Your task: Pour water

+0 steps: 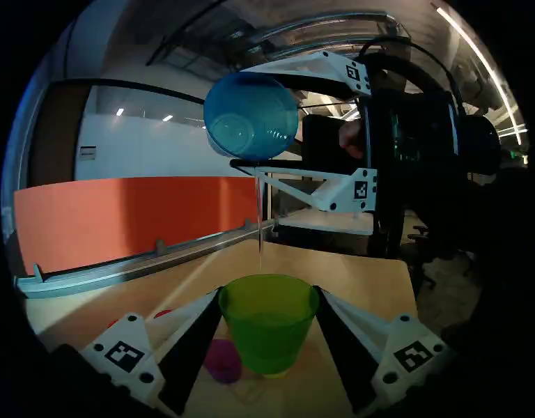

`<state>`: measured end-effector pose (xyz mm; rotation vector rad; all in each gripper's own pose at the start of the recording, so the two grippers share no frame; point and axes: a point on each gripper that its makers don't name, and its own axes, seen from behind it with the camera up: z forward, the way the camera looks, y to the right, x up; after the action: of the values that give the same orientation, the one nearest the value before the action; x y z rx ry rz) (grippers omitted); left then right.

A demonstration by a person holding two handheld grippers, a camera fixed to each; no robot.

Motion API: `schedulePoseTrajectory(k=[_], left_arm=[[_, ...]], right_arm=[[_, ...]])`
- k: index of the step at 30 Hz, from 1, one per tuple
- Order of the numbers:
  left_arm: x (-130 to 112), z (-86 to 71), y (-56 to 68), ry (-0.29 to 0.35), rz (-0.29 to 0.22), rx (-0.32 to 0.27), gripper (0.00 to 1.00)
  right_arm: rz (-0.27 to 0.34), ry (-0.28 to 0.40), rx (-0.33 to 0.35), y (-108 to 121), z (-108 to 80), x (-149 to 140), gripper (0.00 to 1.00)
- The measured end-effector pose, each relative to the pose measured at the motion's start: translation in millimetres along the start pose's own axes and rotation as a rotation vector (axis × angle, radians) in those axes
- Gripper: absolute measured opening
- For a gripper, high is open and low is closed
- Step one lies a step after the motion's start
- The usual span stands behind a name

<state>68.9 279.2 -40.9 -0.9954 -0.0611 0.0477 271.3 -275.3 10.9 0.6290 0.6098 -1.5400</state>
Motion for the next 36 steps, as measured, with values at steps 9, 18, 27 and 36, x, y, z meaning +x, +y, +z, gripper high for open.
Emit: schedulePoseTrajectory(k=[9,18,27,36], left_arm=[[0,0.6,-3.3,0.002,-0.008,0.005,0.89],[-1,-0.5,-3.6,0.003,-0.008,0.008,0.89],[3,-5.4,-4.6,0.005,0.001,0.017,0.89],[7,-10.9,-9.4,0.008,0.007,0.034,0.89]], right_arm=[[-0.006,0.003,-0.010,3,1.8,2,0.91],[0.047,0.015,-0.007,3,-0.2,5,0.91],[0.248,0.006,0.014,-4,-4.0,-1,0.91],[0.589,-0.015,0.031,-14,-9.7,-10,0.91]])
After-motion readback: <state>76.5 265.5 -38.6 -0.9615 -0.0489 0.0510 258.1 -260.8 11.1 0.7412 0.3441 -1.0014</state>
